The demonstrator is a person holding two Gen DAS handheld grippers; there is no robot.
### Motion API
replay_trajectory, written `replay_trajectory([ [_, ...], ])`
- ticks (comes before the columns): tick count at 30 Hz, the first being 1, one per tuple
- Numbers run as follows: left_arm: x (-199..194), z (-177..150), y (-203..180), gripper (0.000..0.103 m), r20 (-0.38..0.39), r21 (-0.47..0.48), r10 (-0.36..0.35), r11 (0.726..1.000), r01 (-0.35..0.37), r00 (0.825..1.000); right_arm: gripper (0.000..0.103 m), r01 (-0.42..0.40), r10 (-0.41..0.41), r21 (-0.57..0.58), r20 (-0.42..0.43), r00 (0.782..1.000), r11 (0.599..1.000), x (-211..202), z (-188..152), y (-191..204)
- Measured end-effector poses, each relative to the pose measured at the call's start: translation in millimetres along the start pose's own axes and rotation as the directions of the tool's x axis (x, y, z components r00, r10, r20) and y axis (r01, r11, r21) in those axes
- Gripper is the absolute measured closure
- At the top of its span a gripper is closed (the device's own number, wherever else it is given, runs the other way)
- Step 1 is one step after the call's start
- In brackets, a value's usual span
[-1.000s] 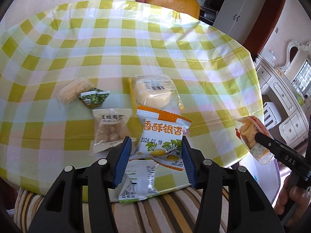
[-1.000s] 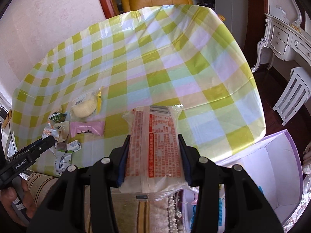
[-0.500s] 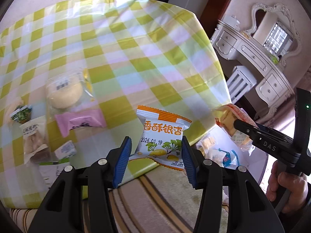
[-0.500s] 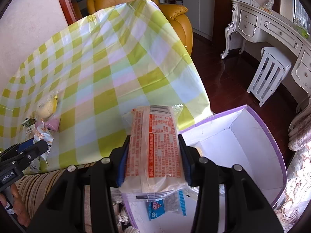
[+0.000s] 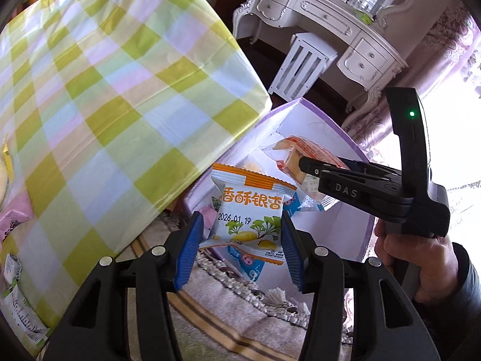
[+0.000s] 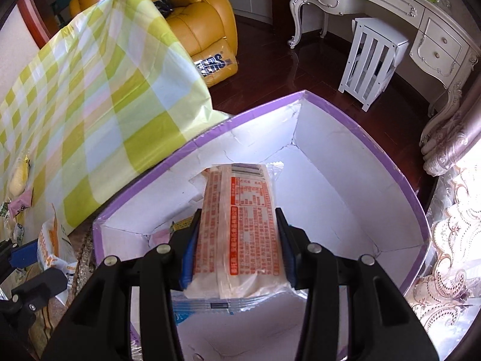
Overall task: Organize snacks
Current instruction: 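Carry both bags into the white purple-rimmed box and open both tools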
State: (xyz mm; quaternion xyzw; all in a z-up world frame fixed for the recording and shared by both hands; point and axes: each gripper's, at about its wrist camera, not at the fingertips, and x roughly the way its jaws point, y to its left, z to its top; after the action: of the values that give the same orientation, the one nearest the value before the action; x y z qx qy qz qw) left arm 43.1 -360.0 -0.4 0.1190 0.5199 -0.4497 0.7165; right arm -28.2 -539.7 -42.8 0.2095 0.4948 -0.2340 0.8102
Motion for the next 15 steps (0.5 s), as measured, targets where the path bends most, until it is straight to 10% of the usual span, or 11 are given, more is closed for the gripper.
replay_trajectory([
  [15, 47, 9, -22, 0.053, -0.152, 0.066, -0.054, 0.996, 0.064, 0.987, 0.056, 0.061, -0.053, 0.072, -0.096, 0.994, 0.996, 31, -14, -27],
])
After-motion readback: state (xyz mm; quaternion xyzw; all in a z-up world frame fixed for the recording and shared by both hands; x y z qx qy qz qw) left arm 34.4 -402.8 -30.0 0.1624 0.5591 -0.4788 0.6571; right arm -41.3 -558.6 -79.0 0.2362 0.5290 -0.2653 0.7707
